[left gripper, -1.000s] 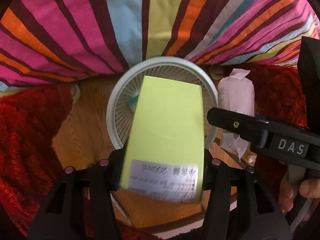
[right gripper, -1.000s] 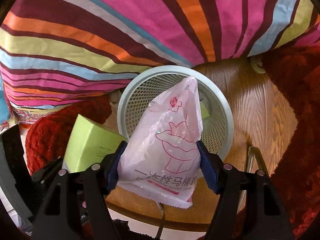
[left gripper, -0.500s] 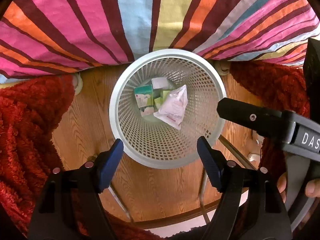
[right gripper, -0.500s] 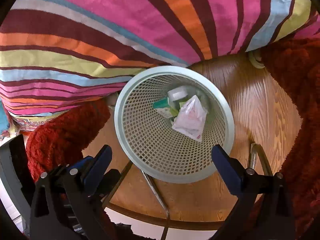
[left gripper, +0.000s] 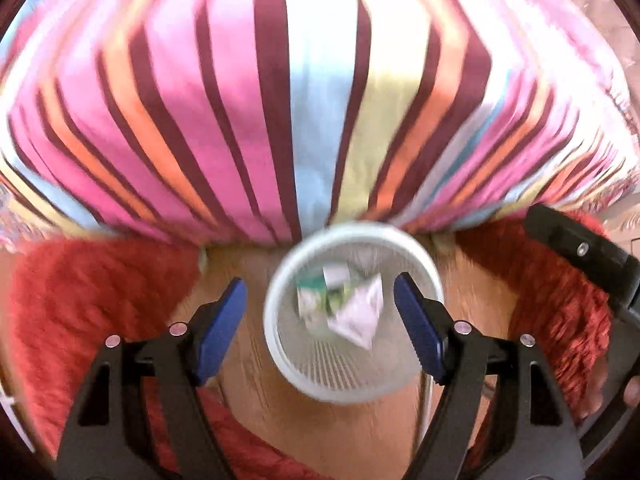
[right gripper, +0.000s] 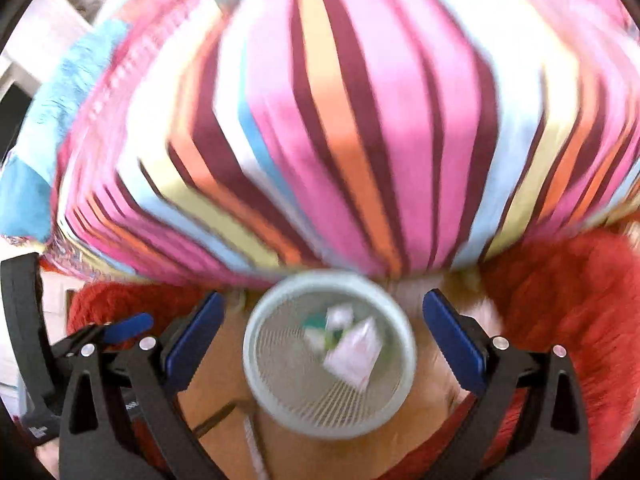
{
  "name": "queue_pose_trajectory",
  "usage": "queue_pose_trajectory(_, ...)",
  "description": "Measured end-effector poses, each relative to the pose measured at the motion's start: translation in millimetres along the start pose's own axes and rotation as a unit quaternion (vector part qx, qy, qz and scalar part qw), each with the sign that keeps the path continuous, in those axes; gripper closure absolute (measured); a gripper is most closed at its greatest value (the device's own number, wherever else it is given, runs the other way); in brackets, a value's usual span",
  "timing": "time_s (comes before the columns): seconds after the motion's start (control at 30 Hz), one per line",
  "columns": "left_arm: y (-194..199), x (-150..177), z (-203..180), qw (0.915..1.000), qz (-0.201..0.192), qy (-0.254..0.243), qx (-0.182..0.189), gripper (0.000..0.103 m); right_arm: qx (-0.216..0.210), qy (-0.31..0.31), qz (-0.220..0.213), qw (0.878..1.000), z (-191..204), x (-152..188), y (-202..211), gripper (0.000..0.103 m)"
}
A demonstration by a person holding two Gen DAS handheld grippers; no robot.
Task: Collect trash
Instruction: 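Move both tools back to the bed toward the teal mosquito-liquid box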
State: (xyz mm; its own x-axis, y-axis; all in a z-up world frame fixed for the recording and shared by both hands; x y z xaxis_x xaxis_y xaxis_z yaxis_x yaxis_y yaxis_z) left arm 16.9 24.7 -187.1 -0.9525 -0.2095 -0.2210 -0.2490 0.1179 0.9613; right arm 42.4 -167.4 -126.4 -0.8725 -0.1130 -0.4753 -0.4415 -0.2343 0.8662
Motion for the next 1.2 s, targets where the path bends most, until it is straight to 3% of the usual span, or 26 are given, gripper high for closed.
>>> queue_pose_trajectory(0.17,39,-35,-11,0.9968,-0.077,0.002,0.018,0.029,0.027,0.013,-0.081,0.996,-13,-45,33,0.008)
queue_pose_trajectory(0.5,65,-124,-61,0.9896,-0.134,-0.003,0.052,0.029,0.029,0.011,-0.146,0.989,-35,-111,44,0.008)
queue_pose_trajectory(0.8,57,-196,-91,0.9874,-0.147,0.004,0.060,0.029,0.019,0.011,-0.159,0.987,-48,-162,27,0.008)
queue_pose_trajectory(1.2,26,-260,-118,0.9884,-0.141,-0.002,0.055,0.029,-0.005,0.005,-0.156,0.988,-66,-226,-8,0.008)
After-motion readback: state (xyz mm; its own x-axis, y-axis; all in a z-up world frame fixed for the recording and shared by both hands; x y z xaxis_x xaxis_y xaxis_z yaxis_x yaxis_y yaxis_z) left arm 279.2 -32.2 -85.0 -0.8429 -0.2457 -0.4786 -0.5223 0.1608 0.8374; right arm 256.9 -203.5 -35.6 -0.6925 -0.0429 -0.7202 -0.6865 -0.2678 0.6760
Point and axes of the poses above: each gripper's, at about its wrist camera, not at the fingertips, and y roughly against the way its jaws point, z to its left, x to its underside, the point moved 5 cm from there along -y, roughly the way its jaws point, and after that the axes turned 13 degrees about y, right-handed, at the moved point
